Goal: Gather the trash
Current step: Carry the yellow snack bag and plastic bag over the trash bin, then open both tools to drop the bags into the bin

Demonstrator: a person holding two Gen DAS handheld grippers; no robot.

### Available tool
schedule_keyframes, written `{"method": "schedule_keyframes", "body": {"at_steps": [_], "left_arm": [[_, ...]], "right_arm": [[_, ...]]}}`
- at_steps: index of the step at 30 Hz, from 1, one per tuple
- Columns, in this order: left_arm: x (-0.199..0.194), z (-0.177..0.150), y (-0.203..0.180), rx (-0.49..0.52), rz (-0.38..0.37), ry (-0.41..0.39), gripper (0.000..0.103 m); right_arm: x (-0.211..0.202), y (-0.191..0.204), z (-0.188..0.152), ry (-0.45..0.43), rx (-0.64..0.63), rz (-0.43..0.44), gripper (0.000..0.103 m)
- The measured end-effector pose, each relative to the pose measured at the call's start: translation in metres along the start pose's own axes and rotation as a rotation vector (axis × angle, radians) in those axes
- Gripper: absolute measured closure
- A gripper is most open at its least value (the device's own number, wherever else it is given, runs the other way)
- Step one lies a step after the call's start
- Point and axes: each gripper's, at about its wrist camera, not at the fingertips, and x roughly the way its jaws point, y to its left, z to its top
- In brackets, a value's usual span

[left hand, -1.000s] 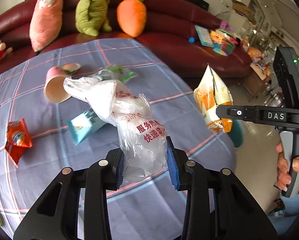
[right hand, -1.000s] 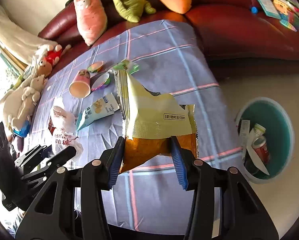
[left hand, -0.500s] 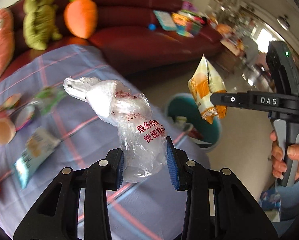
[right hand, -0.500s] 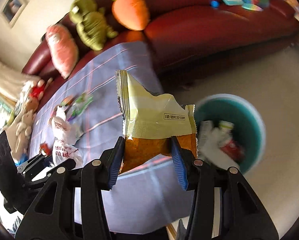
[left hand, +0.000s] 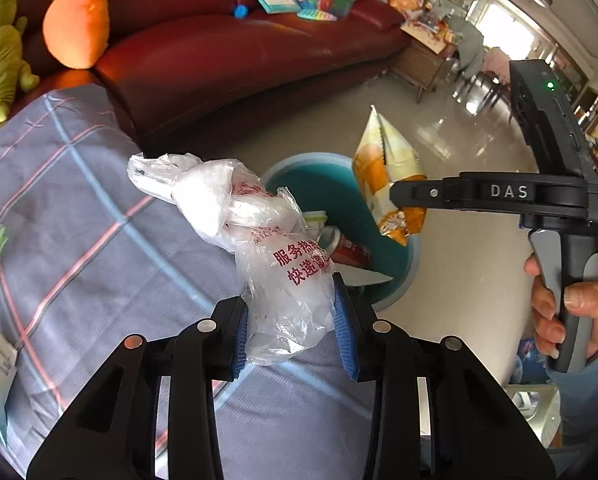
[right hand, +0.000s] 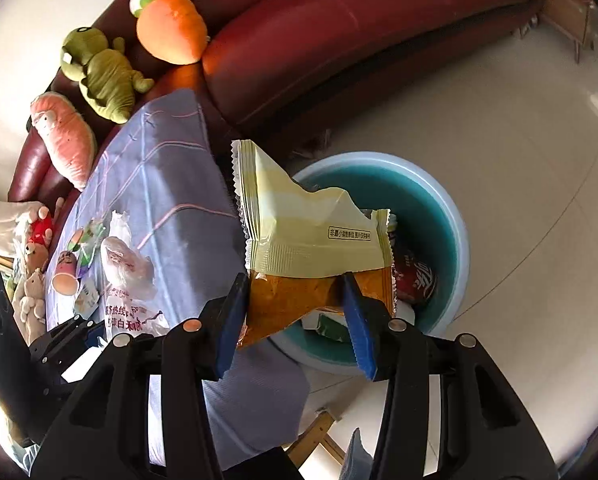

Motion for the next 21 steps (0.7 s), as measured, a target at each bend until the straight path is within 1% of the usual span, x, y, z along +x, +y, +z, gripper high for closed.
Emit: {"method": "schedule_keyframes", "body": {"at_steps": [5,12,14,16,19,21], "left_arm": [[0.018,0.011,-0.005,0.009,-0.015,0.020,0.066],[0.039,0.019,-0.011,0.014,-0.040,0.041,0.066],[0.042,0.020,-0.013,0.017,-0.045,0.041,0.066],[0.046,0.022,-0.015,0.013,-0.056,0.043,0.066],[0.053,0.022,-0.018,0.006,-0.064,0.049,0.066],[0.056,0.023,-0.020,0.007,-0.066,0.054,0.066]], "right_arm": [[0.011,-0.015,0.008,0.021,0.022,-0.009,0.057],[0.022,-0.024,0.013,0.046,0.038,-0.028,0.056],[0.025,-0.027,0.014,0.054,0.036,-0.042,0.051],[0.028,-0.028,0.014,0.067,0.036,-0.048,0.041],[0.029,-0.031,0.013,0.076,0.036,-0.055,0.040],[0.029,-0.034,0.012,0.079,0.044,-0.054,0.038]]}}
